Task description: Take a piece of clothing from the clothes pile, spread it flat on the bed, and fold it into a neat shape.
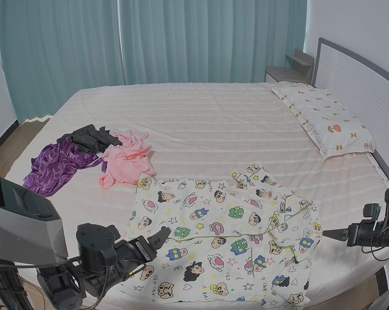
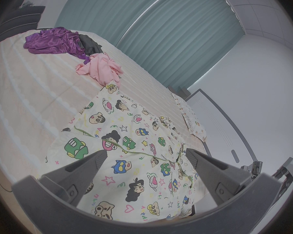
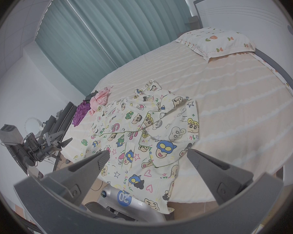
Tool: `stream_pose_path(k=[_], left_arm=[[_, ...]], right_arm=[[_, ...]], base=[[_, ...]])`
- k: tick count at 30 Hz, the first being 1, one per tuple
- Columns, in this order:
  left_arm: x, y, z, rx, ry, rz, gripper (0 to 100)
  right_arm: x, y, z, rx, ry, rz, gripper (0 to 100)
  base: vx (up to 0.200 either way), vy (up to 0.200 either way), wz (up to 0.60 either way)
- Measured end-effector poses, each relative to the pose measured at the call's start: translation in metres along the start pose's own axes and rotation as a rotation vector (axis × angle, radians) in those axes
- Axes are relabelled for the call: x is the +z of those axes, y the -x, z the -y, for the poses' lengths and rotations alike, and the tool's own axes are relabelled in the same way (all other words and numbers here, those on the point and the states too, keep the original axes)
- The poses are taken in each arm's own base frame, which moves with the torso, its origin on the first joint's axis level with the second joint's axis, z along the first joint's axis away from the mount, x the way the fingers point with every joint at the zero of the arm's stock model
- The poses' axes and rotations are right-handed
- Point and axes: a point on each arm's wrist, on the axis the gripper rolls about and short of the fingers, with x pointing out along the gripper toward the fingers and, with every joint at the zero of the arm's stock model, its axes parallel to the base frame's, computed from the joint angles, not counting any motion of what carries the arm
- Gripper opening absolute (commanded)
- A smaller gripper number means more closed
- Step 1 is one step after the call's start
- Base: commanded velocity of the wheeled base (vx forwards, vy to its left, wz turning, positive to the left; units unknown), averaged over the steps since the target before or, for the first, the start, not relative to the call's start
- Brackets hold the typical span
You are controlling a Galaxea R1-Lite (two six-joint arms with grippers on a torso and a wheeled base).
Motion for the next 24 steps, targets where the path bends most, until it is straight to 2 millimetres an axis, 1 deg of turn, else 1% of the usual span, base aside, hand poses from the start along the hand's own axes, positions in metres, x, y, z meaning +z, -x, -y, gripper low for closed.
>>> stream_pose_path(k=[3,7,9,12,15,18,21,24], left_arm=[[0.0,0.0,0.0,0.0,-0.001,-0.001,100],[0.0,0.0,0.0,-0.001,-0.003,0.0,100],[0.0,-0.001,0.0,-0.002,-0.003,0.001,100],[0.0,-0.001,0.0,-0.002,-0.002,0.001,100],[0.0,0.0,0.001,-0.002,-0.002,0.0,100],[0.0,0.0,0.0,-0.001,-0.002,-0.001,100],[-0.001,0.0,0.001,-0.003,-0.003,-0.003,100],[-0.002,0.0,0.001,-0.004,-0.005,-0.006,100]], right_arm=[[0.0,0.0,0.0,0.001,0.0,0.002,100],[0.006,-0.001,-0.002,0.006,-0.019,0.02,100],[0.013,-0.002,-0.003,0.01,-0.039,0.038,100],[0.031,-0.006,-0.007,0.031,-0.092,0.079,100],[0.044,-0.012,-0.013,0.059,-0.135,0.097,100],[0.053,-0.022,-0.017,0.075,-0.141,0.089,100],[0.06,-0.038,-0.015,0.057,-0.145,0.074,100],[0.067,-0.058,-0.011,0.029,-0.15,0.058,100]], base=[[0.2,0.0,0.0],[0.0,0.0,0.0],[0.0,0.0,0.0],[0.0,0.0,0.0],[0.0,-0.2,0.0],[0.0,-0.2,0.0],[0.0,0.0,0.0],[0.0,0.0,0.0]])
